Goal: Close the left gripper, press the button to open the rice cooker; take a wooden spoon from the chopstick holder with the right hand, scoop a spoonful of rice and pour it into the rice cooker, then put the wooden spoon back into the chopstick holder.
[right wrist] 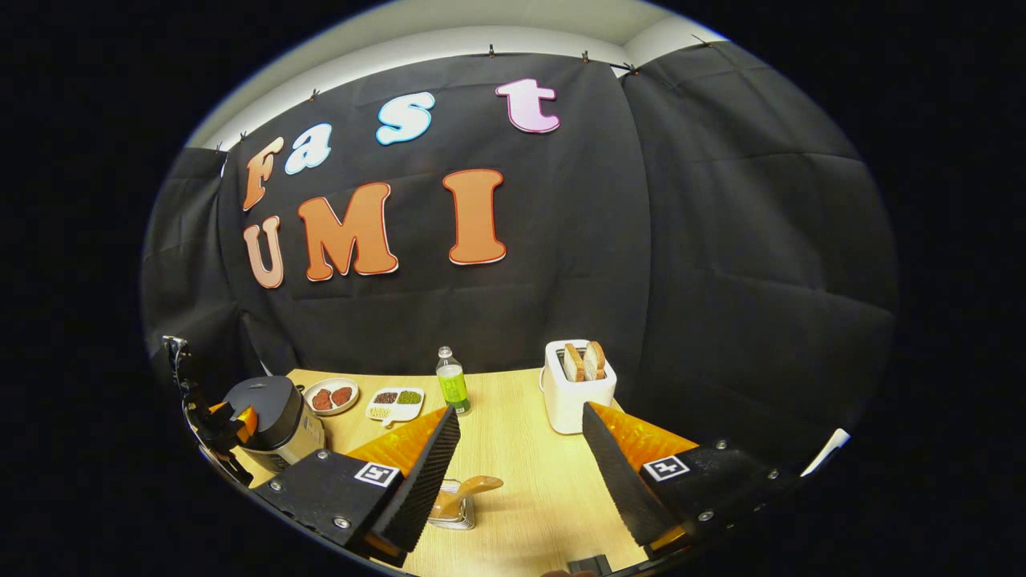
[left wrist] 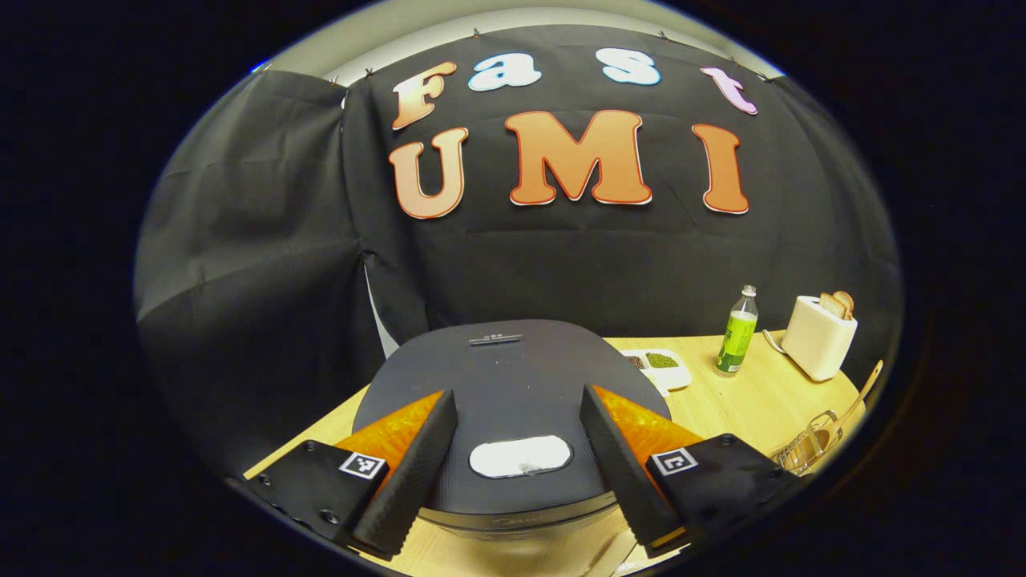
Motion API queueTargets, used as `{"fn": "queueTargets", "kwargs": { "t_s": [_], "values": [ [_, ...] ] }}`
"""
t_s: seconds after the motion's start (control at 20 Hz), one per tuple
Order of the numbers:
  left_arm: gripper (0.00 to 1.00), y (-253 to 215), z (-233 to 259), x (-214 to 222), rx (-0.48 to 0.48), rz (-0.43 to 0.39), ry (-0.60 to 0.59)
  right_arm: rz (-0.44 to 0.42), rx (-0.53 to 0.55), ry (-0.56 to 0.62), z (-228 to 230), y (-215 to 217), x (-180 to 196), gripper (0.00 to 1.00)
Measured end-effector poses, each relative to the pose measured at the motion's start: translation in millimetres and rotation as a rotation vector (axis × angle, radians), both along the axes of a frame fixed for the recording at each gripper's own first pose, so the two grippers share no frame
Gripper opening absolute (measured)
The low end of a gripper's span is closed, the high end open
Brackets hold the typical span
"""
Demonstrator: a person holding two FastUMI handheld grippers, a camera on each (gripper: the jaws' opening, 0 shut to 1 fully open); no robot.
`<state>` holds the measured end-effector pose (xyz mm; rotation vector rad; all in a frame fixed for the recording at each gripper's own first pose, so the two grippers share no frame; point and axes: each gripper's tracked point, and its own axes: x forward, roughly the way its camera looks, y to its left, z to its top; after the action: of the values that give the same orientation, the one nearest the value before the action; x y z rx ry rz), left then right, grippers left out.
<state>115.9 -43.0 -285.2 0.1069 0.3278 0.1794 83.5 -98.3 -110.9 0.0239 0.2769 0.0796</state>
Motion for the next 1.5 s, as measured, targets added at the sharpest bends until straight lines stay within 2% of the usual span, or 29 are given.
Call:
{"fn": "queueTargets", "kwargs": {
  "t_s": [0.15,0.35,0.45,0.5,0.55,0.7,0.75,0.9,1.1,1.25,1.5],
  "values": [
    [0.99,-1.7,2.4,1.6,0.008,-0.013,-0.004,0.001,0.007,-0.016,6.0,0.4,0.0,0.95],
    [1.00,-1.6,9.6,-7.0,0.076,-0.003,0.071,0.002,-0.012,-0.034,13.4,-3.6,-0.3,0.95],
    [0.97,-11.1,18.0,-7.9,0.062,-0.028,0.080,0.002,-0.012,-0.038,18.2,-5.8,-0.3,0.95],
    [1.00,-16.1,29.6,-8.2,0.045,-0.040,0.071,0.000,-0.014,-0.042,19.9,-6.4,0.3,0.95],
    [0.97,-24.2,44.0,-10.5,0.026,-0.056,0.061,-0.001,-0.016,-0.047,22.5,-8.3,0.1,0.95],
    [0.97,-43.0,111.4,-11.3,-0.034,-0.106,-0.024,-0.003,-0.020,-0.057,27.1,-11.5,1.1,0.95],
    [1.00,-48.1,138.5,-11.3,-0.040,-0.124,-0.061,-0.001,-0.021,-0.060,29.5,-11.6,1.3,0.95],
    [0.98,-41.3,210.1,-18.8,-0.008,-0.110,-0.114,0.001,-0.028,-0.076,42.5,-13.3,1.0,0.95],
    [1.00,-44.6,292.8,-37.2,-0.128,-0.129,-0.230,0.016,-0.047,-0.136,76.6,-14.0,-2.8,0.95],
    [1.00,-27.3,328.6,-53.1,-0.128,-0.117,-0.281,0.039,-0.048,-0.175,101.5,-10.4,-4.4,0.95],
    [1.00,1.1,344.9,-71.9,-0.098,-0.053,-0.316,0.060,-0.078,-0.221,119.6,-6.8,-10.0,0.95]
  ]
}}
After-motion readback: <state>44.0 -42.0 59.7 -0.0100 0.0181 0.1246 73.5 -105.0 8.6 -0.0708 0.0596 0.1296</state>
